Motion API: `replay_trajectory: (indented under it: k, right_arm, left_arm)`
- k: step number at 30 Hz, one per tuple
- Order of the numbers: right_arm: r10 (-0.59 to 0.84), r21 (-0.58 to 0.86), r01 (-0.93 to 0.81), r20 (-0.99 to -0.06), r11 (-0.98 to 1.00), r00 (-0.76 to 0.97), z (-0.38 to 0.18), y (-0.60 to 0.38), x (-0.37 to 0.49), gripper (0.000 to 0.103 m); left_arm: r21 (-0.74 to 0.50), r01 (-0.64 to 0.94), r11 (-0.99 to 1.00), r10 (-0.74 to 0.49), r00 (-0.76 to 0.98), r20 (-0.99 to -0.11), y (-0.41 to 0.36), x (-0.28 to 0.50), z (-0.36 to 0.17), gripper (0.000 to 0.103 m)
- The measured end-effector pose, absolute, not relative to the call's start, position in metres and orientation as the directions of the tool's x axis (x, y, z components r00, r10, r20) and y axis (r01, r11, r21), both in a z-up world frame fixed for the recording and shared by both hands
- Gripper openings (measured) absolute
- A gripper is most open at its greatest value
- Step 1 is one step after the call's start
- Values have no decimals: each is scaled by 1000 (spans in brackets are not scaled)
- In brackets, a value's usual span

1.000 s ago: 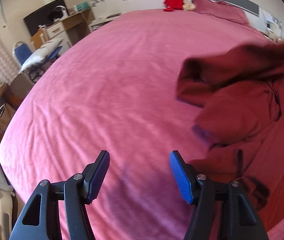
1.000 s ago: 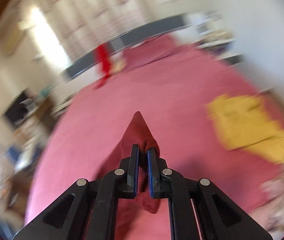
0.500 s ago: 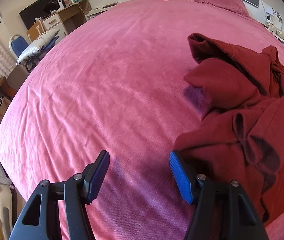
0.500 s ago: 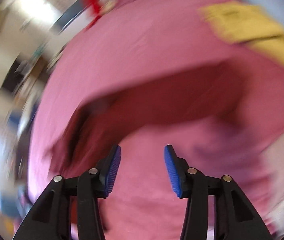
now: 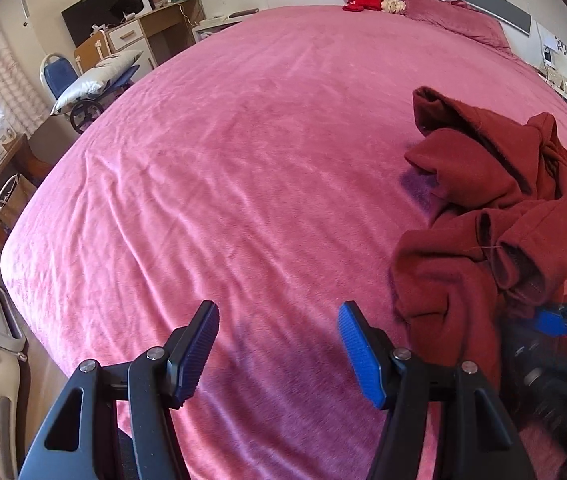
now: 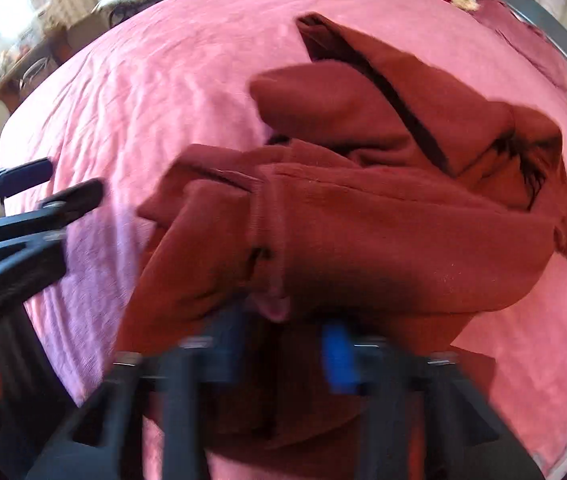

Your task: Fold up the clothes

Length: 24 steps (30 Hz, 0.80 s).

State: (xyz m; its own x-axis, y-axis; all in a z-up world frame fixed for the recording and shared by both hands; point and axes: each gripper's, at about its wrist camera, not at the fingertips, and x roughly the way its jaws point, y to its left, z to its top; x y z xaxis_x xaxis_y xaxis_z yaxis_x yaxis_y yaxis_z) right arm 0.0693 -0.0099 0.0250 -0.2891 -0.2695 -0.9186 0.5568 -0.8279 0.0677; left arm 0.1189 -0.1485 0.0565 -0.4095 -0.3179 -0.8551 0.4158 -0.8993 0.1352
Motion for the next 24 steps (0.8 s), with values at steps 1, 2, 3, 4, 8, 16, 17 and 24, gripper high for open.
replay_trajectory:
  k: [1, 2, 3, 4, 8, 16, 17, 24]
  right_arm:
    - [-315, 129, 532, -908, -837, -275, 31, 5, 67, 12]
    - [-359, 189, 493, -891, -849, -278, 42, 30, 65, 12]
    - [-385, 223, 459, -874, -860, -296, 55, 53, 65, 11]
    - [-398, 241, 434, -861, -868, -317, 66, 74, 67, 10]
    - [-355, 241, 300, -836, -923, -419, 112, 183, 78, 6]
    - [-173, 160, 65, -906, -985, -387, 112, 319, 89, 11]
    - [-192, 186, 53, -900, -981, -391, 110, 324, 90, 12]
    - [-325, 306, 118, -824, -945, -465, 113, 269, 84, 48]
  left_arm:
    - [133, 415, -900, -318, -417, -851, -150, 120, 57, 63]
    - [131, 414, -901, -318, -423, -848, -151, 119, 58, 64]
    - [127, 409, -903, -314, -429, -847, -151, 118, 58, 64]
    - [122, 401, -908, -306, -434, -847, -150, 114, 58, 64]
    - [115, 376, -920, -282, -428, -858, -145, 86, 54, 64]
    - [90, 261, -961, -195, -411, -891, -93, 11, 40, 64]
    - [105, 261, -960, -206, -397, -894, -89, 2, 37, 64]
    - [-95, 354, -930, -36, -347, -937, -94, -30, 19, 63]
